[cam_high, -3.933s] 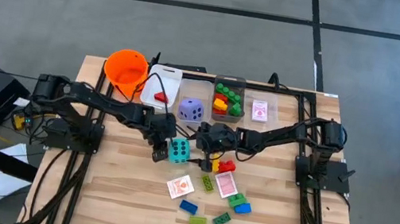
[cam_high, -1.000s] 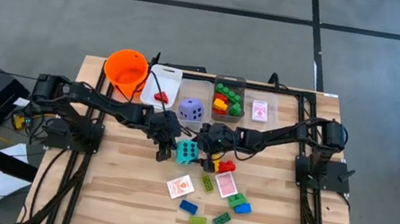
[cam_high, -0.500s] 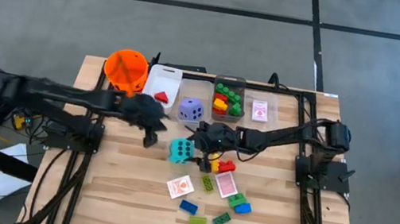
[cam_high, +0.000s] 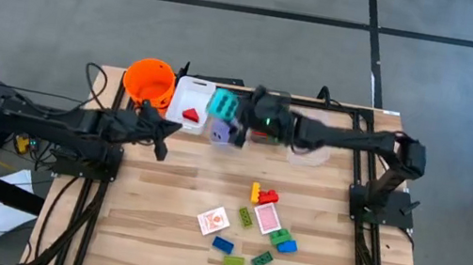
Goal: Pick & Place Toys
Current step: Put the large blue dice into the left transparent bin
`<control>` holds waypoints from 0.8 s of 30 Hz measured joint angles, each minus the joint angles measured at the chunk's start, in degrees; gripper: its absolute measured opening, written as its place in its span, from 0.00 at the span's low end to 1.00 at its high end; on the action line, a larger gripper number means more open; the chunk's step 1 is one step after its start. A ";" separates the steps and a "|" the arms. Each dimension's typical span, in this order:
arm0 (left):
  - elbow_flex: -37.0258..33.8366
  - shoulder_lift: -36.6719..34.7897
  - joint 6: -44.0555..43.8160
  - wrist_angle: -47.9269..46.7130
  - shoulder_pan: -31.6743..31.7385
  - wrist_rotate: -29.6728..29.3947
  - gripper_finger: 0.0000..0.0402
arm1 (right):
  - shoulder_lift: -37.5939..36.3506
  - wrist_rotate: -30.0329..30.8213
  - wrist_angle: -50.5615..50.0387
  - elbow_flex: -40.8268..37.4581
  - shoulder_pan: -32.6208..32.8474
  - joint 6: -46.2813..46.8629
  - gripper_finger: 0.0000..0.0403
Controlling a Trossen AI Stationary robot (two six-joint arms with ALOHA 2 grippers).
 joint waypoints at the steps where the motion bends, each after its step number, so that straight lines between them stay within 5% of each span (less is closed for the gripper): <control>1: -1.78 -0.13 0.01 1.51 -0.09 -0.03 0.00 | 0.32 -0.47 -0.36 0.66 -1.70 -0.05 0.83; 10: -6.94 -0.37 3.12 9.18 1.02 -0.07 0.00 | 7.41 -12.66 -3.44 0.96 -11.84 3.92 0.83; 24: -6.94 -0.36 5.11 10.59 1.02 -0.07 0.00 | 12.57 -13.37 0.65 1.06 -10.43 -1.48 0.95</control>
